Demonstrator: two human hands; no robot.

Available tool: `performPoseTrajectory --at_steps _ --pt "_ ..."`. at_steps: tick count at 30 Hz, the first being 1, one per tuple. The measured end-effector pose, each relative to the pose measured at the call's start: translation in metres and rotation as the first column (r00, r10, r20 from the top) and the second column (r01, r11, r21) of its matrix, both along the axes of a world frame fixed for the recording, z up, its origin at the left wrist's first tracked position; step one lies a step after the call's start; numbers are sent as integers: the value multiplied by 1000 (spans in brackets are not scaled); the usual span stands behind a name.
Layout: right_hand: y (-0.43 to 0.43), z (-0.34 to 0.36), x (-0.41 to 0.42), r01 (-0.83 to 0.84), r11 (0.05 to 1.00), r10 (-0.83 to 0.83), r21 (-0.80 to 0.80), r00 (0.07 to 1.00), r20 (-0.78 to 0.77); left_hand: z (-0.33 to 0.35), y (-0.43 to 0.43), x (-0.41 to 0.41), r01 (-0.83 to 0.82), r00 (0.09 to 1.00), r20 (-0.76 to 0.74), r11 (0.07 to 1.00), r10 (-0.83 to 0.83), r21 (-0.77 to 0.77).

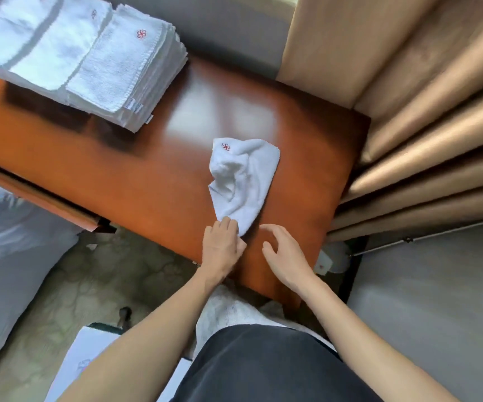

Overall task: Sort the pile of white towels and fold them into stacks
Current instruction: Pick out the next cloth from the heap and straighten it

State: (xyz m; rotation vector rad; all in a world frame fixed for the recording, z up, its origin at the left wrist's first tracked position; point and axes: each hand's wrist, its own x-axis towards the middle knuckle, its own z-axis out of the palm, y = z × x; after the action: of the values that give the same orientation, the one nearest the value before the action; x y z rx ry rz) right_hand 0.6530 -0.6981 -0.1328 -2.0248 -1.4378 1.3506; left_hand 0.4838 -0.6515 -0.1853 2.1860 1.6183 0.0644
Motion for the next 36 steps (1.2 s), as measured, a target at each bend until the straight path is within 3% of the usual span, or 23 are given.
performPoseTrajectory --at_steps 5,8,11,14,16,21,25,28,33,36 --pt "-25 21 38 -76 985 81 153 996 -26 47 -42 42 -29 970 243 999 24 18" --pt "-40 36 49 -135 958 143 252 990 -15 76 -60 58 9 910 412 995 32 -97" --pt "-48 57 68 -99 951 113 292 993 -32 103 -69 78 -47 814 558 976 161 -213" --pt "-34 82 89 -13 934 38 357 997 -62 130 -53 96 -65 740 650 981 171 -184" --pt "-31 96 98 10 931 17 366 997 -71 141 -46 99 -41 735 652 972 187 -231" --pt "-34 117 112 114 904 -63 413 989 -135 130 -50 99 73 846 517 932 131 -356" --pt "-43 118 130 202 809 -169 552 979 -111 117 -58 99 -30 892 422 954 160 -300" --pt "-52 112 146 216 770 -225 600 972 -62 121 -59 108 -12 896 421 957 139 -291" --pt "-58 118 170 256 733 -306 630 952 -30 155 -48 135 -199 782 545 950 302 -240" --pt "-62 122 172 265 710 -294 653 953 -67 168 -48 148 -255 612 643 885 460 -390"
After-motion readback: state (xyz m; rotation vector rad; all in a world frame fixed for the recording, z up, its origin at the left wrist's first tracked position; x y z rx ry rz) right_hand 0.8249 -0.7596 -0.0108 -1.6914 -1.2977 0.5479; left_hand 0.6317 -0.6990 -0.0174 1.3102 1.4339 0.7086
